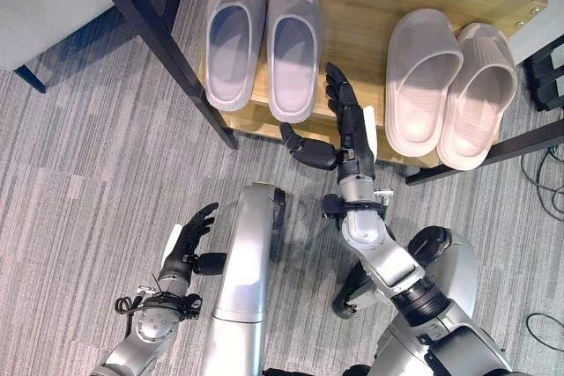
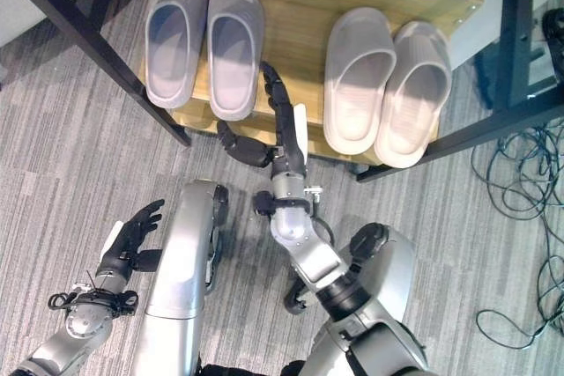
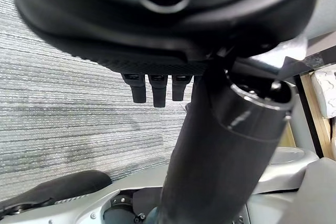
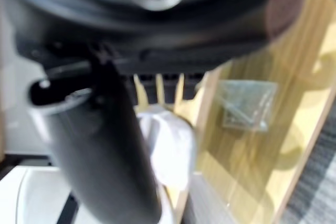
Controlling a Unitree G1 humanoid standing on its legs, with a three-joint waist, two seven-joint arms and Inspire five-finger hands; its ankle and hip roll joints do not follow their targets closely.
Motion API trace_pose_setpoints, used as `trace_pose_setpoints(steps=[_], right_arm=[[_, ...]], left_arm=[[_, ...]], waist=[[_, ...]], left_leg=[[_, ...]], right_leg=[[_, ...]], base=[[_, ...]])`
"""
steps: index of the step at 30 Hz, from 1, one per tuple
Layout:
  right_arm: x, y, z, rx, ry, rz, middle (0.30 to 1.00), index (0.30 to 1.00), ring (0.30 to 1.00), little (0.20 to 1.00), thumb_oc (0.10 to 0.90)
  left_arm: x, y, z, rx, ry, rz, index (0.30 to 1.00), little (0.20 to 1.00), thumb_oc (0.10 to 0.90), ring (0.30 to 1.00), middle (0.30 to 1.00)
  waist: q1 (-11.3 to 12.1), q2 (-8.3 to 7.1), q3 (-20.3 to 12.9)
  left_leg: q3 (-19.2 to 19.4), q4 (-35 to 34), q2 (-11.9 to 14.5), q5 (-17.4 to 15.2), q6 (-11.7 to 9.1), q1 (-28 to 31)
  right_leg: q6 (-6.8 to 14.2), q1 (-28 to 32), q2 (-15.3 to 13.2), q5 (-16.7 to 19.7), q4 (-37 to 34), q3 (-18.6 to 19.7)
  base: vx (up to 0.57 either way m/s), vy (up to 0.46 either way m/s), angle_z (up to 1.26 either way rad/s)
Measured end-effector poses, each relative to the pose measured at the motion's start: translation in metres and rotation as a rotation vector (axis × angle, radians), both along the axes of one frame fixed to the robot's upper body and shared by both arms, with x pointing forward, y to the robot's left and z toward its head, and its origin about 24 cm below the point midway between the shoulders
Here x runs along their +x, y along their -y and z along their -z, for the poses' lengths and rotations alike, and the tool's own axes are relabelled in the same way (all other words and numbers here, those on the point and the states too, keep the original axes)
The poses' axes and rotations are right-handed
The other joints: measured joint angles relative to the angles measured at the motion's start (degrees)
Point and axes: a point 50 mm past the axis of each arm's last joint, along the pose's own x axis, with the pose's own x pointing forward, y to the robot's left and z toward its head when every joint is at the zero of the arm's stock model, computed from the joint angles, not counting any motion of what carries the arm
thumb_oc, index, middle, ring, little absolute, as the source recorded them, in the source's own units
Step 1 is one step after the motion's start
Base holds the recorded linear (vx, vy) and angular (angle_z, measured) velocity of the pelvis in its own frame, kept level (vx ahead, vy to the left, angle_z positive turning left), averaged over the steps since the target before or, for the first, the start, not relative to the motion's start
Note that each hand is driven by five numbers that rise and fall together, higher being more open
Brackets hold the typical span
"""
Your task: Arrange the slippers neatly on the shoe rack.
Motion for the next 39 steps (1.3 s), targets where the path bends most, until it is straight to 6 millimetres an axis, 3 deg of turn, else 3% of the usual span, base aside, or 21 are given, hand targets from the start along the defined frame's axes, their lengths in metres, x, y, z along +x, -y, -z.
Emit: trace_pose_setpoints(steps=[5, 15, 23, 34, 39], right_arm=[[-0.002, -0.013, -0.004, -0.023, 0.016, -0.058, 0.9, 0.9, 0.9, 0.9, 0.8], [-0.001, -0.013, -0.007, -0.017, 0.017, -0.067, 0.9, 0.9, 0.9, 0.9, 0.8], [0.0, 0.0, -0.013, -0.048, 0.065, -0.007, 0.9, 0.9, 0.9, 0.9, 0.8], [-0.023, 0.024, -0.032, -0.077, 0.219, 0.063, 0.9, 0.9, 0.9, 0.9, 0.8], [-0.024, 0.028, -0.023, -0.081, 0.184, 0.057, 0.9, 0.9, 0.9, 0.9, 0.8]], left_arm=[[0.0, 0.0, 0.0, 0.002, -0.003, -0.001, 0.9, 0.9, 0.8, 0.9, 0.9], [0.001, 0.001, 0.0, 0.002, -0.005, 0.0, 0.9, 0.9, 0.8, 0.9, 0.9], [0.001, 0.001, 0.0, 0.009, -0.005, 0.0, 0.9, 0.9, 0.8, 0.9, 0.9], [-0.003, -0.002, 0.002, 0.027, -0.004, -0.015, 0.9, 0.9, 0.8, 0.9, 0.9], [-0.006, -0.005, 0.002, 0.054, 0.001, -0.018, 0.9, 0.9, 0.8, 0.9, 0.9]], waist=[[0.2, 0.03, 0.0], [0.5, 0.1, 0.0], [0.4, 0.12, 0.0], [-1.2, -0.01, 0.0], [-2.1, -0.02, 0.0]], left_leg=[[-0.2, 0.0, 0.1, -0.1, -0.3, 0.2], [-0.3, 0.0, 0.2, -0.2, -0.4, 0.3], [-0.2, 0.0, 0.3, -0.3, -0.6, 0.3], [-0.1, 0.2, 0.6, -0.3, -0.6, 0.3], [-0.2, 0.7, 0.7, -0.7, -0.8, 0.5]], right_leg=[[-0.5, 0.3, -0.1, -0.2, 0.0, -0.3], [-0.5, 0.3, 0.0, -0.2, 0.0, -0.4], [-0.6, 0.1, 0.0, -0.2, 0.0, -0.4], [-0.7, -0.2, 0.2, -0.1, 0.1, -0.3], [-0.6, -0.1, 0.3, -0.2, 0.3, -0.2]], base=[[0.0, 0.0, 0.0], [0.0, 0.0, 0.0], [0.0, 0.0, 0.0], [0.0, 0.014, 0.0], [0.02, 0.035, -0.03]])
